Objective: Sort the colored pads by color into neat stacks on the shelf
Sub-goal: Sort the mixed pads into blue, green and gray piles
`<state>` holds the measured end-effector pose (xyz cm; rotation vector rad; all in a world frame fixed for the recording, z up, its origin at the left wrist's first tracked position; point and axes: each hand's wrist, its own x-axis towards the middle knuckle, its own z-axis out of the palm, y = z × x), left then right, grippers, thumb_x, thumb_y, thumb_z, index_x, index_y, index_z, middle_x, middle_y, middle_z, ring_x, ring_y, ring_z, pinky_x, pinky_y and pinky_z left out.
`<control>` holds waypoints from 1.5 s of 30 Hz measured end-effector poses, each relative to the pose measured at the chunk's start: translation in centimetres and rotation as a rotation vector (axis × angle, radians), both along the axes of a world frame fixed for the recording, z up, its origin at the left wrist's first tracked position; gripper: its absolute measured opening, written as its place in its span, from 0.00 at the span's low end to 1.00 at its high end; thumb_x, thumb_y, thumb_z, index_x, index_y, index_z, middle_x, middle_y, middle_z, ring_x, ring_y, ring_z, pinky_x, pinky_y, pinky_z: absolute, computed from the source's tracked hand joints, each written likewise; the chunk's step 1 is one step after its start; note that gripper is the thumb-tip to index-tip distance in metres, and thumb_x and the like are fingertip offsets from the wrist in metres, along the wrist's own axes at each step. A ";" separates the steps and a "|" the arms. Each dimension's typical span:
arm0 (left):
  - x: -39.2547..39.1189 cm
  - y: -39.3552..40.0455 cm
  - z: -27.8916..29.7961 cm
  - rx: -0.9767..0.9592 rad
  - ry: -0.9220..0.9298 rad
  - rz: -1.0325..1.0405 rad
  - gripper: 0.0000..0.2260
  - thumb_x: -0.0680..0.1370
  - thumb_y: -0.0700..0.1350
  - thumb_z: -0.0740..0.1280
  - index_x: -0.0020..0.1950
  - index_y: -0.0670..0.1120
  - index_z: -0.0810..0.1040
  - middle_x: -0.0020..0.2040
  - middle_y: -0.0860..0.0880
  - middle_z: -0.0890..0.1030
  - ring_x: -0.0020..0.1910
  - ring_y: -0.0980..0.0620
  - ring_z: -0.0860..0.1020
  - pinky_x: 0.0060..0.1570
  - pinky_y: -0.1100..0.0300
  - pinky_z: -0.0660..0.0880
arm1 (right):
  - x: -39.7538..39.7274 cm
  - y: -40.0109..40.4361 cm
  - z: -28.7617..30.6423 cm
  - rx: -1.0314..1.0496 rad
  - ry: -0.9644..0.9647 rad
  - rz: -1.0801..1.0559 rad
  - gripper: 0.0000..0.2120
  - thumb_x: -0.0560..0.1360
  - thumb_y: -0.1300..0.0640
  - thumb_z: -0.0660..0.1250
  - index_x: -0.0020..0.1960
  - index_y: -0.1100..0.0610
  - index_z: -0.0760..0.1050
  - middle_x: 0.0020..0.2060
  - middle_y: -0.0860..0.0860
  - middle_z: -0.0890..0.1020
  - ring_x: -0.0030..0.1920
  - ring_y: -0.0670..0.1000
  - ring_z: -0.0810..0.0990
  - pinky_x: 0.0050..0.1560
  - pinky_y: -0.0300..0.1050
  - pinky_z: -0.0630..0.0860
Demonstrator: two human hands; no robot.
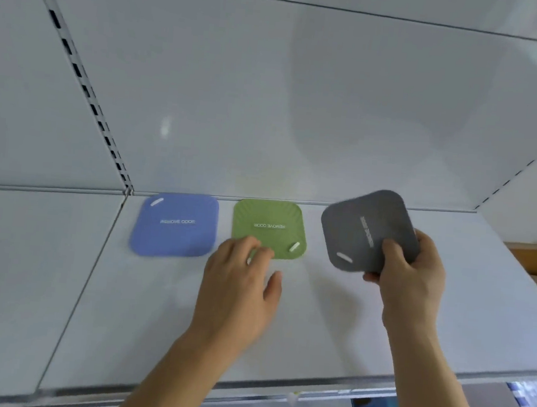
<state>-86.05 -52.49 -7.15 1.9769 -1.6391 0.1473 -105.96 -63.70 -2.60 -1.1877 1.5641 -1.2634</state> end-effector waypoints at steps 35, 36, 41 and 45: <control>-6.1 0.8 -1.7 0.168 -0.028 0.305 0.16 0.79 0.48 0.62 0.61 0.43 0.81 0.62 0.42 0.80 0.63 0.39 0.77 0.64 0.43 0.76 | -1.8 -6.5 -3.4 -0.046 0.860 0.376 0.09 0.80 0.54 0.62 0.54 0.59 0.72 0.39 0.55 0.79 0.39 0.60 0.74 0.38 0.49 0.68; -6.2 0.9 -1.6 0.171 -0.032 0.309 0.16 0.79 0.48 0.61 0.61 0.43 0.81 0.62 0.42 0.80 0.63 0.39 0.77 0.64 0.43 0.77 | -1.8 -6.6 -3.4 -0.041 0.889 0.389 0.09 0.81 0.53 0.62 0.54 0.59 0.71 0.40 0.55 0.78 0.40 0.60 0.74 0.39 0.49 0.68; -6.3 1.5 -1.3 0.185 -0.027 0.313 0.16 0.79 0.48 0.62 0.61 0.42 0.81 0.61 0.42 0.80 0.63 0.39 0.77 0.64 0.43 0.76 | -3.5 -6.5 -2.4 0.035 0.981 0.405 0.18 0.81 0.42 0.63 0.53 0.58 0.68 0.41 0.55 0.75 0.45 0.62 0.75 0.43 0.51 0.70; -6.0 2.7 -1.2 0.186 -0.024 0.304 0.16 0.78 0.50 0.63 0.60 0.43 0.82 0.60 0.43 0.80 0.62 0.39 0.77 0.62 0.44 0.77 | -4.2 -2.8 -2.6 -0.146 0.973 0.407 0.16 0.81 0.45 0.64 0.59 0.57 0.76 0.48 0.56 0.82 0.47 0.62 0.78 0.43 0.51 0.72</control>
